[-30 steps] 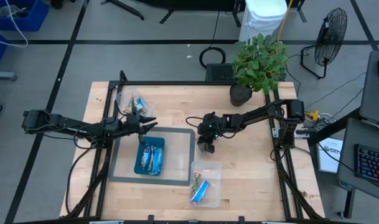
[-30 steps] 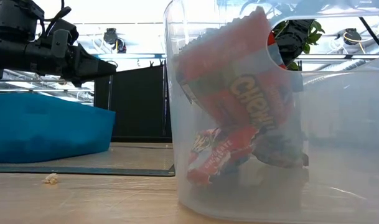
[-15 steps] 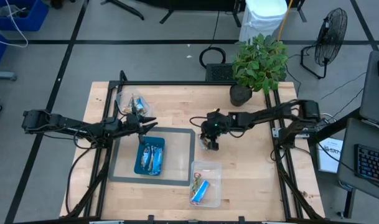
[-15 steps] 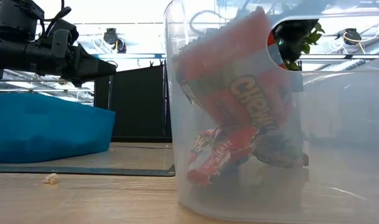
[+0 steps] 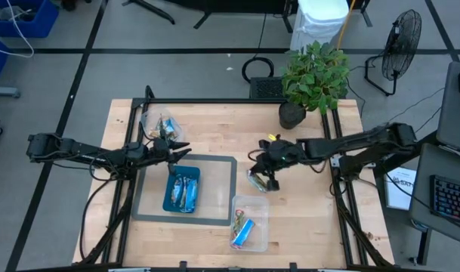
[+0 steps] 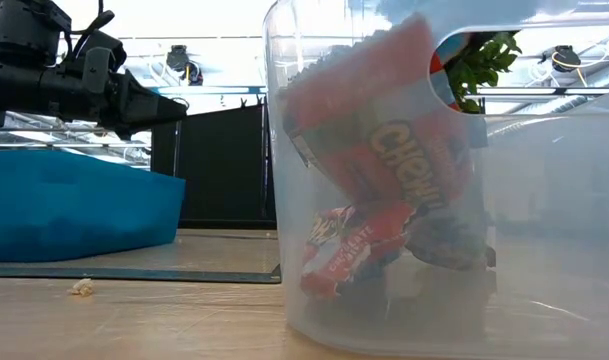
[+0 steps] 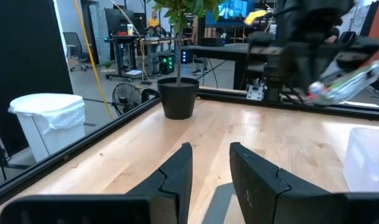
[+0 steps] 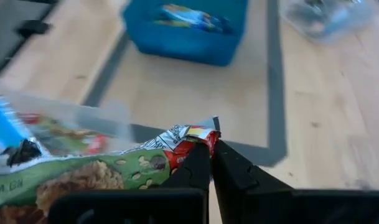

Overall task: Pick and place Granola Bars by type
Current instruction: Put the red granola bar into the bottom transparent bin

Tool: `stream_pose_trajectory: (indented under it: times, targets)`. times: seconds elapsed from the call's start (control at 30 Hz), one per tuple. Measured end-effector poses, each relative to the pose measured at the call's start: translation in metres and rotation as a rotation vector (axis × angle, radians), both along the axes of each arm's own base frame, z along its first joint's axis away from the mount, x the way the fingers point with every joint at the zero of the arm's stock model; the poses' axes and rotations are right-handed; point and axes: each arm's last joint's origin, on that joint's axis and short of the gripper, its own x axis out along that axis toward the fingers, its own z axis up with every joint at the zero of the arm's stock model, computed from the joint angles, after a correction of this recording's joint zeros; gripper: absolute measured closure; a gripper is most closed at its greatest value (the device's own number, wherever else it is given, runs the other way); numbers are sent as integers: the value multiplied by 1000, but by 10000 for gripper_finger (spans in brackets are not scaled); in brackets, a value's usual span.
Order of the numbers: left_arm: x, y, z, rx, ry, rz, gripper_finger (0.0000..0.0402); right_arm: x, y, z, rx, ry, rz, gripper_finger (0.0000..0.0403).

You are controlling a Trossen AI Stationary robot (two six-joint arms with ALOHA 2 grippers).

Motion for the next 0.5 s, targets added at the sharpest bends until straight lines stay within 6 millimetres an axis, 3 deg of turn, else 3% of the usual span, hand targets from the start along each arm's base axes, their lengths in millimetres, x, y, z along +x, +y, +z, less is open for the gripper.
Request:
stream_pose_trajectory:
  times: [0.27, 0.5]
  targets:
    - [0, 0, 0, 0, -1, 0, 289, -21, 35, 21, -7, -78, 221, 403]
    - [0, 0, 0, 0, -1, 0, 289, -41, 45, 8, 208, -190, 425, 403]
